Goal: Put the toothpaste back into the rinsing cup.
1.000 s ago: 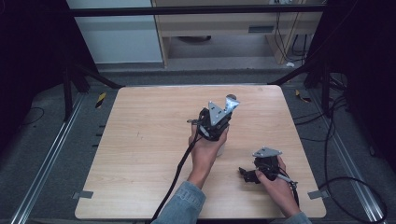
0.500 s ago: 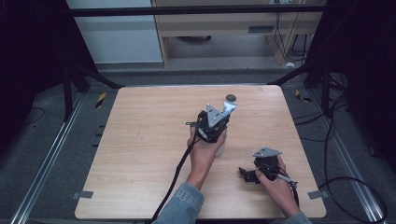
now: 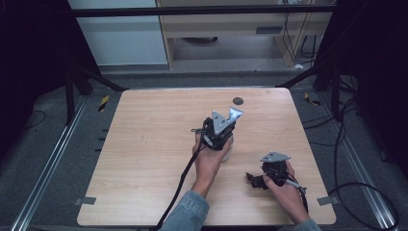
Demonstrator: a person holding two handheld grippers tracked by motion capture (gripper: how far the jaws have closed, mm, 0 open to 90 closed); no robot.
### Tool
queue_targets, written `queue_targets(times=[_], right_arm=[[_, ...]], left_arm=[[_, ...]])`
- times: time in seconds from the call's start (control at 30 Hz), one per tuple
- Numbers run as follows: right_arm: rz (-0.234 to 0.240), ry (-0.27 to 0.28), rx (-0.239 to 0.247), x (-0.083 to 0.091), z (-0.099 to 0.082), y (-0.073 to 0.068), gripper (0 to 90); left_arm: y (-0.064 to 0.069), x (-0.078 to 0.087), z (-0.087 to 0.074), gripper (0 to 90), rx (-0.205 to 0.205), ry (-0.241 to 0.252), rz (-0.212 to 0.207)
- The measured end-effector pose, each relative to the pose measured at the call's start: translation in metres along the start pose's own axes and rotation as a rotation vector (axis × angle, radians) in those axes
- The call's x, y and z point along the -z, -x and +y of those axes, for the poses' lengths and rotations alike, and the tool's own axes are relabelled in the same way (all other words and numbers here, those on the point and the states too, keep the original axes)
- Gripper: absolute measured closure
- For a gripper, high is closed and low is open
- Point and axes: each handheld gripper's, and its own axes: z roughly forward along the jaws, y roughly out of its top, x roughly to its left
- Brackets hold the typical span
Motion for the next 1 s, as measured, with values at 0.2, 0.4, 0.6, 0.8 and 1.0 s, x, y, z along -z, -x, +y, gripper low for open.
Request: queue_targets(times=[0.2, 0.4, 0.6, 0.8, 1.0], right_arm=[[0.0, 0.0, 0.0, 0.0, 0.0, 0.0, 0.5], [0.0, 0.0, 0.0, 0.0, 0.0, 0.0, 0.5], [0.0, 0.0, -0.001, 0.0, 0.0, 0.0, 0.5], [0.001, 0.0, -0.001, 0.0, 0.0, 0.0, 0.5], [0.0, 0.0, -0.001, 0.0, 0.0, 0.0, 0.5]], left_arm=[[0.001, 0.0, -0.001, 78.2, -0.007, -0.001, 0.003], [0.002, -0.001, -0.005, 78.2, -0.017, -0.008, 0.001], [0.001, -0.002, -0.009, 78.2, -0.015, -0.013, 0.002], [0.0, -0.002, -0.011, 78.2, -0.005, -0.009, 0.005], [0.0, -0.002, -0.012, 78.2, 0.0, -0.003, 0.01]])
